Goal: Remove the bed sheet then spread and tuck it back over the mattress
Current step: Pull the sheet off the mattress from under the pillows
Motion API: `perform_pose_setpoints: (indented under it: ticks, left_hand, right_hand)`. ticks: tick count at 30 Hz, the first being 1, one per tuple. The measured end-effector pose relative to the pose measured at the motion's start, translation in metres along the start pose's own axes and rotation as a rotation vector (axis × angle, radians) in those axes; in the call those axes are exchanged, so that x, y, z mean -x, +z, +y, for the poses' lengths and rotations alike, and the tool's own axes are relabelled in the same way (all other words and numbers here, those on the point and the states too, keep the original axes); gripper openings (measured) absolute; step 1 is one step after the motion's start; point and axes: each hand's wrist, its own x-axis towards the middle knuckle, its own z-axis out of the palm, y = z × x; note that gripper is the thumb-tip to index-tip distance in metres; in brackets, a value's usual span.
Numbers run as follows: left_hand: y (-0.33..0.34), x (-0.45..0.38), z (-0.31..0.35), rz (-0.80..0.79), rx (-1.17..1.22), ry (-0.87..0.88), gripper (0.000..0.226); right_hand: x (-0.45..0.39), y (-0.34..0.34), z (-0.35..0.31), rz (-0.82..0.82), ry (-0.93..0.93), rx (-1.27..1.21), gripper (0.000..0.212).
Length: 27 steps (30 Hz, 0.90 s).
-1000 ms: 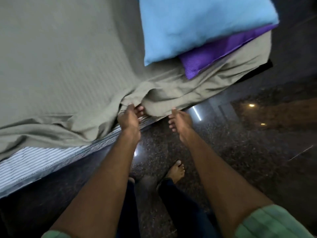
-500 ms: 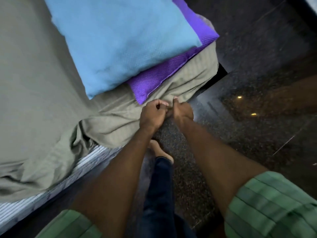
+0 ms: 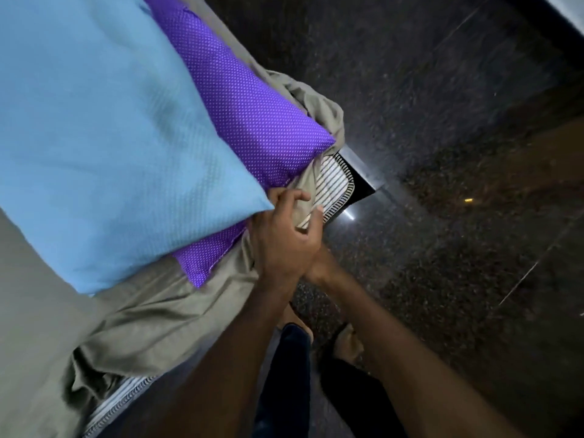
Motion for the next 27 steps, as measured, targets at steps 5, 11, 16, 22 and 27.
perform_pose_setpoints:
  ticks: [5, 11, 16, 22, 27]
  left_hand:
    - [0.034, -0.031, 0.007, -0.241, -0.339, -0.081, 0.050]
    - [0.054, -0.048, 0.013, -0.298, -0.301, -0.236, 0.044]
    - [0.061, -0.052, 0.053, -0.061, -0.168, -0.279, 0.017]
    - [0.088, -0.104, 0.103, 0.185, -0.090, -0.280, 0.015]
    - [0.088, -0.167, 0.104, 0.162, -0.217, -0.320, 0.021]
  right_hand:
    - [-0.022, -0.079, -0.004, 0.091, 0.280, 0.251, 0.013]
    - [-0.124, -0.143, -0.046, 0.595, 0.344, 0.304, 0.018]
    - [-0.173, -0.166, -0.077, 0.305, 0.337, 0.540, 0.030]
    - [-0.192, -0.193, -0.104, 0.094, 0.289, 0.699, 0.027]
    - [-0.223, -0.195, -0.116, 0.082, 0.190, 0.824, 0.016]
